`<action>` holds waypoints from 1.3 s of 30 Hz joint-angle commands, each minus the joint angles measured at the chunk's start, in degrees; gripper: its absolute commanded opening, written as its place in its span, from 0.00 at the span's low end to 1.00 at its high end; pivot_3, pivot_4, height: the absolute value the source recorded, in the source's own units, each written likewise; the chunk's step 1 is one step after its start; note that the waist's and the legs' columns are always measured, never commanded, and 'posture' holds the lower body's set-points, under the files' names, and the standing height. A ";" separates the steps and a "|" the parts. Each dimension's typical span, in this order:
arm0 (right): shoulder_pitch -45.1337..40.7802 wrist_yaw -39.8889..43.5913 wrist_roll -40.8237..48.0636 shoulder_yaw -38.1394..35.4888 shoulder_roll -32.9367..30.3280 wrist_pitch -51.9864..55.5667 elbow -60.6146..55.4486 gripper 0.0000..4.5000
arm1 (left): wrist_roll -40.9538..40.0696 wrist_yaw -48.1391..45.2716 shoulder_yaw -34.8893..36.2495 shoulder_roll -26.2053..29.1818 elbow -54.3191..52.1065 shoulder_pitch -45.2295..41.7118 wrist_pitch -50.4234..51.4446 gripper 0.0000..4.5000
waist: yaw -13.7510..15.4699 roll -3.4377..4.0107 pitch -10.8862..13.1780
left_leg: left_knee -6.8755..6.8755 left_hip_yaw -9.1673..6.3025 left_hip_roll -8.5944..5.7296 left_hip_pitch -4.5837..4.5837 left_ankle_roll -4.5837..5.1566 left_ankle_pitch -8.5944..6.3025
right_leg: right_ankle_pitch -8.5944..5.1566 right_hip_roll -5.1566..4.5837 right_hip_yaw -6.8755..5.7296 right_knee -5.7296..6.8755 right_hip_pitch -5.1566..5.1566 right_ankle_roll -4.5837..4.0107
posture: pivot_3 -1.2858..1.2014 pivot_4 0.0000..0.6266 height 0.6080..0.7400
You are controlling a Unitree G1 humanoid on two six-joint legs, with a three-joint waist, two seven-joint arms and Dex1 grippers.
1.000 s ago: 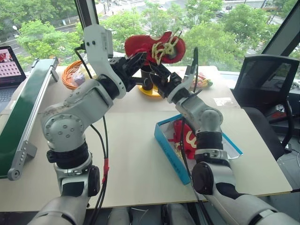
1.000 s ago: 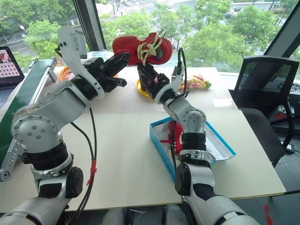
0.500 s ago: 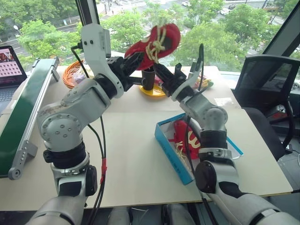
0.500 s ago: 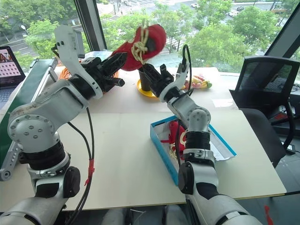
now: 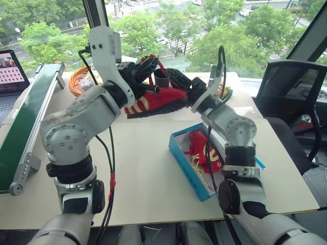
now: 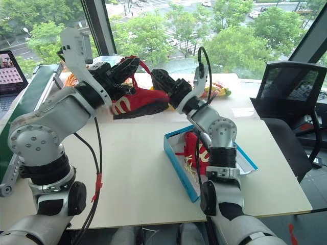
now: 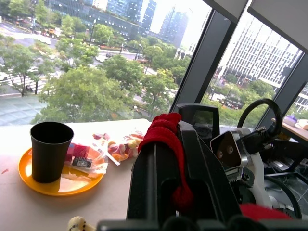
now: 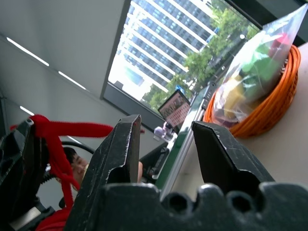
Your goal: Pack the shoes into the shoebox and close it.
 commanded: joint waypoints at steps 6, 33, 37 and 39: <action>0.50 1.59 -0.11 0.42 -3.51 -0.22 -5.36 0.77 | 0.98 -2.10 0.43 0.16 0.31 -2.67 -1.94 0.00 | 0.13 0.02 0.01 | 0.00 -0.01 -0.02 0.00 0.01 0.00 | 0.00 -0.01 0.00 -0.01 0.01 0.01 | 0.52 0.24 0.97; -6.90 -3.73 13.01 -2.60 -1.84 10.18 6.96 0.99 | 1.33 -1.95 0.95 -0.67 -0.99 -2.05 -2.19 0.00 | 0.38 0.03 0.02 | 0.02 -0.01 -0.05 0.00 0.08 -0.01 | -0.01 -0.02 0.00 0.00 0.02 0.01 | 0.52 0.24 0.97; -7.14 -4.71 12.14 -2.87 -1.25 8.71 7.45 0.99 | 1.36 -1.80 0.93 -0.73 -1.12 -2.09 -2.17 0.00 | 0.44 0.03 0.02 | 0.02 0.00 -0.04 -0.02 0.07 0.00 | -0.01 -0.02 0.00 0.00 0.02 0.01 | 0.52 0.24 0.97; -6.90 -4.95 11.82 -2.73 -1.04 8.29 7.31 0.99 | 1.37 -1.74 0.91 -0.73 -1.14 -2.09 -2.16 0.00 | 0.48 0.03 0.02 | 0.02 0.00 -0.04 -0.02 0.07 0.00 | -0.01 -0.02 0.00 0.00 0.02 0.01 | 0.52 0.24 0.97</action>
